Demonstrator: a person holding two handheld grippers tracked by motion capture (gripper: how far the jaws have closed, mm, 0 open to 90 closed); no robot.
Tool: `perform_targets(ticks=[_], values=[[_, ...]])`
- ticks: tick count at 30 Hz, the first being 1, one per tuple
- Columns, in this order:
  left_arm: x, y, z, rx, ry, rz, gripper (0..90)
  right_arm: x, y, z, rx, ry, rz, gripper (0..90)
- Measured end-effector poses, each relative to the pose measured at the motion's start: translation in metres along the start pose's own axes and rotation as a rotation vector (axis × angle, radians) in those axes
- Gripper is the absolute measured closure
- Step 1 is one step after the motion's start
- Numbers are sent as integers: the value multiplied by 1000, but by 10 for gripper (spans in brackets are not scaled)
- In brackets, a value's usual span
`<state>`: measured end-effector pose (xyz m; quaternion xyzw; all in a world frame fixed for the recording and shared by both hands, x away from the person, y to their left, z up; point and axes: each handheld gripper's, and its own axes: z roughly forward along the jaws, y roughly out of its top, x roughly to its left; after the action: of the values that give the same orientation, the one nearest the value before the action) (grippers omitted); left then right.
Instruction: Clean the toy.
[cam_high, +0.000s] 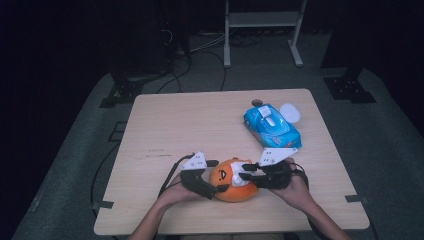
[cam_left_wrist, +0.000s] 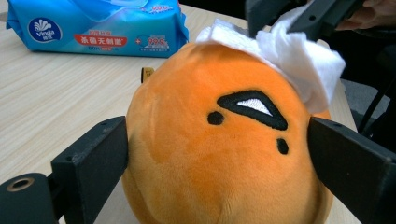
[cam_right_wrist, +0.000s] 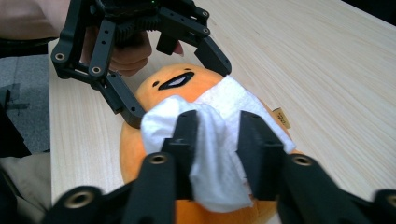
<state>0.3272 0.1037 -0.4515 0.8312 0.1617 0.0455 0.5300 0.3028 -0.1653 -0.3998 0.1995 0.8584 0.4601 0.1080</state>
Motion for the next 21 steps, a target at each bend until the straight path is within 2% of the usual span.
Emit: perform_targets(ticks=[5, 9, 11, 13, 17, 21], values=[[-2, 1, 2, 18, 5, 16, 76, -4, -6, 6, -3, 52, 11, 501], [-3, 1, 4, 40, 15, 29, 77, 3, -10, 15, 19, 58, -24, 462], [-2, 0, 4, 40, 15, 26, 78, 6, -10, 19, 36, 43, -34, 491], [-1, 0, 4, 40, 13, 21, 80, 6, -9, 19, 46, 30, -23, 535], [-1, 0, 2, 48, 2, 16, 81, 7, -9, 18, 63, 24, -10, 641], [-1, 0, 0, 49, 2, 13, 119, 5, -8, 15, 73, 29, 2, 684]])
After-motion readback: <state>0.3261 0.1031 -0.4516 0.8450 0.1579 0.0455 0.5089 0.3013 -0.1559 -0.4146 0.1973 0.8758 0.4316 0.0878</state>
